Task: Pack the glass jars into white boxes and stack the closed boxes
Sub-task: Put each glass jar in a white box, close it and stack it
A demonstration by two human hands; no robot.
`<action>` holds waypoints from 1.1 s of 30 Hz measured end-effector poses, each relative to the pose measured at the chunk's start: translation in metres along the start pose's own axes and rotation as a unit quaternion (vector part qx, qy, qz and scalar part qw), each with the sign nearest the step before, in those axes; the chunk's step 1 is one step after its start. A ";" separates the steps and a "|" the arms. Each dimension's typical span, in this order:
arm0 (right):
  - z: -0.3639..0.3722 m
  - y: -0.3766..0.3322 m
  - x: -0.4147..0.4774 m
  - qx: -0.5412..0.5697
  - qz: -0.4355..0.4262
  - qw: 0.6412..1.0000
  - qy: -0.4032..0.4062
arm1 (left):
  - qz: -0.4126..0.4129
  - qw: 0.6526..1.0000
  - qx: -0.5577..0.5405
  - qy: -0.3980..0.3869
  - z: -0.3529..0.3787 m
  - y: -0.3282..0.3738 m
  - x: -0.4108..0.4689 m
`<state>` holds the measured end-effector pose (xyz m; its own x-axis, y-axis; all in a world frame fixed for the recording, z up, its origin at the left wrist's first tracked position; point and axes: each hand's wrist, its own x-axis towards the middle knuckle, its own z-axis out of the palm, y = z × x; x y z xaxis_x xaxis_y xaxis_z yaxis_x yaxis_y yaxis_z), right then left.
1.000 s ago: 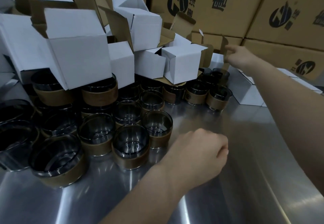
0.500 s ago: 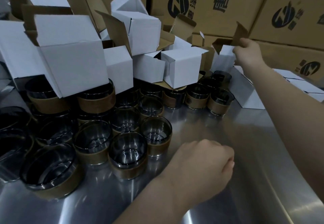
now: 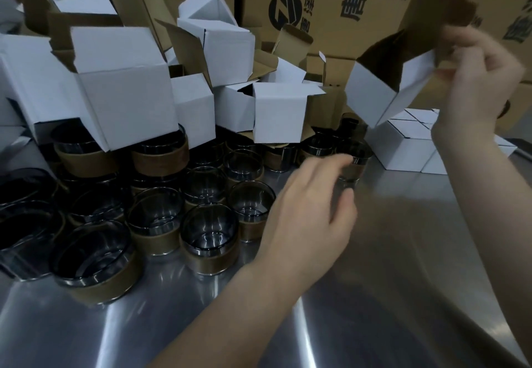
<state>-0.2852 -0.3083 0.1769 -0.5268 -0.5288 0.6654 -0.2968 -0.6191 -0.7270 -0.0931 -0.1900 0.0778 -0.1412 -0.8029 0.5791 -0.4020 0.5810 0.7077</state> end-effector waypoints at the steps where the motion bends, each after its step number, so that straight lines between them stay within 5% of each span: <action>1: -0.003 -0.001 -0.006 0.009 -0.014 1.000 0.004 | -0.011 1.000 -0.008 0.002 -0.001 0.000 0.000; 15: -0.043 0.011 -0.010 -0.056 -0.020 0.997 0.052 | -0.041 0.998 -0.003 -0.051 0.000 -0.003 0.002; 18: -0.050 0.001 -0.010 -0.075 -0.020 0.997 0.003 | -0.047 0.998 -0.031 -0.043 0.001 -0.004 0.001; 20: -0.042 -0.005 -0.020 0.022 0.001 1.000 -0.017 | -0.047 0.997 -0.058 -0.033 0.000 -0.004 0.002; 27: -0.006 -0.008 -0.061 0.135 0.078 0.956 -0.250 | -0.025 0.991 -0.127 -0.030 -0.006 0.004 0.005; 33: 0.001 0.003 -0.066 0.182 0.124 0.925 -0.311 | -0.051 0.991 -0.123 -0.006 -0.008 0.003 0.006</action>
<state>-0.2505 -0.2757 0.1311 0.0513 -0.8424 0.5365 0.1182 -0.5283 -0.8408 -0.0876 -0.1917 0.0869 -0.1225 -0.8602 0.4950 -0.1827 0.5097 0.8407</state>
